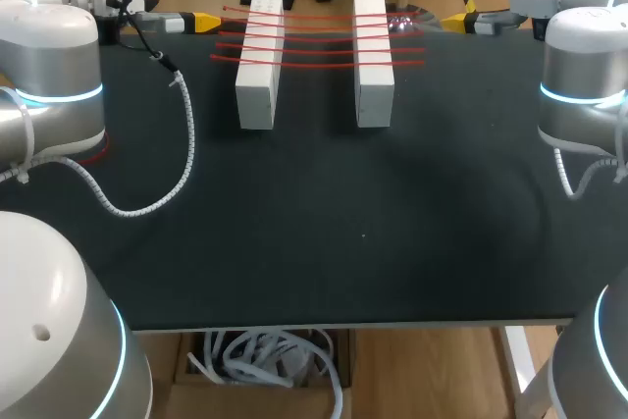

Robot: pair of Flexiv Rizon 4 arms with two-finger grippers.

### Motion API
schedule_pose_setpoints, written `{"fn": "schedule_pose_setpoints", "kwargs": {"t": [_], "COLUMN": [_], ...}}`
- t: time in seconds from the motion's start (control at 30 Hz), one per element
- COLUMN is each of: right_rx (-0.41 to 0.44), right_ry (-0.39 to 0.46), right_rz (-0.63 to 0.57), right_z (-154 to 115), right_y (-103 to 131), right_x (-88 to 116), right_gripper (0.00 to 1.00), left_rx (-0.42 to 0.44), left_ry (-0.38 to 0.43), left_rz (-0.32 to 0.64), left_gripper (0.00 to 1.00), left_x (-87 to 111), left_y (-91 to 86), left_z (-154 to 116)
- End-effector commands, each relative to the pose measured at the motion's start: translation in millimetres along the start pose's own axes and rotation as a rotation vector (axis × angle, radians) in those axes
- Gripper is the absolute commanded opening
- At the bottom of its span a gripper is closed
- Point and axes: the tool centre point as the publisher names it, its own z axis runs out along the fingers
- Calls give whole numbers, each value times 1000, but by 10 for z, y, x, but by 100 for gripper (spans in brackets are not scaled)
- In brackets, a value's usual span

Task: Grab the tape and strap the tape.

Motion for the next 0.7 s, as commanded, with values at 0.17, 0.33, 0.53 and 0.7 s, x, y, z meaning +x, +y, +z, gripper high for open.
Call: {"fn": "schedule_pose_setpoints", "kwargs": {"t": [0.17, 0.33, 0.53, 0.7], "right_rx": [1, 1, 1, 1], "right_ry": [2, 2, 2, 2], "right_rz": [0, 0, 0, 0], "right_z": [-6, -6, -6, -6], "right_y": [1, 1, 1, 1], "right_x": [-4, -4, -4, -4], "right_gripper": [100, 100, 100, 100], "left_rx": [29, 28, 120, 120], "left_ry": [108, 284, 536, 536], "left_rz": [102, 241, 467, 467], "left_gripper": [100, 100, 100, 100], "left_x": [40, 160, 429, 429], "left_y": [-5, -13, -70, -70], "left_z": [-5, -27, -81, -81]}}
